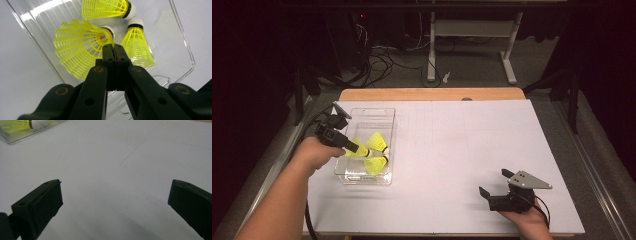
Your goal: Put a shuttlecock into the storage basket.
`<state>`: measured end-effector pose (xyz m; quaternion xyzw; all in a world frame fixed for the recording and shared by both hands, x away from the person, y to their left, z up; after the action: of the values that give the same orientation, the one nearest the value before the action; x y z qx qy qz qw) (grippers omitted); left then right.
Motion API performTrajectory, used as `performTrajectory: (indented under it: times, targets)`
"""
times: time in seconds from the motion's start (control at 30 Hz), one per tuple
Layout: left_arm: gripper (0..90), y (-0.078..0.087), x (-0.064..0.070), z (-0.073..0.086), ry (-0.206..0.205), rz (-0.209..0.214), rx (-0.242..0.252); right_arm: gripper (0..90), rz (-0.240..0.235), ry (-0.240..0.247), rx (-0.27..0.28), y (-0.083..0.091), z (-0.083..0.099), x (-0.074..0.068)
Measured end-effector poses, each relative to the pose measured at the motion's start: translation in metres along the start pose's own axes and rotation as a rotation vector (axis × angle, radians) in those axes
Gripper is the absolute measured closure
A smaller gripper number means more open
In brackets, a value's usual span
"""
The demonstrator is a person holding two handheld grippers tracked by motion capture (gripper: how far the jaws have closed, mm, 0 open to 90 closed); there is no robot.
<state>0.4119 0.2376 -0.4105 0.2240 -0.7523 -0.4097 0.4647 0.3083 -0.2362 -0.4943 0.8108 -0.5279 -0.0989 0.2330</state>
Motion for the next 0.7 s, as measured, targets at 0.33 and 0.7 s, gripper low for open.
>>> performTrajectory:
  times: [0.33, 0.7]
  targets:
    - [90.0, -0.004, -0.006, 0.005, 0.013, -0.011, -0.007, 0.1, 0.001, -0.001, -0.001, 0.000, 0.000, 0.000]
    - [89.8, -0.007, -0.015, 0.014, 0.035, -0.016, -0.006, 0.1, 0.000, 0.005, -0.003, 0.000, 0.000, 0.000]
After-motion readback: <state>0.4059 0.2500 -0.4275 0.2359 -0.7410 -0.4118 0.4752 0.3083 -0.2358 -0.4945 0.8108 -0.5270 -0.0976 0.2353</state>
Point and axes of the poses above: each handheld gripper's, and its own axes: y roughly backward along the jaws, z roughly out of its underside, x roughly to its right, the point moved 5 cm from there along -y, roughly forward along the jaws, and after that the axes turned 13 degrees about z, right-handed, at the moved point
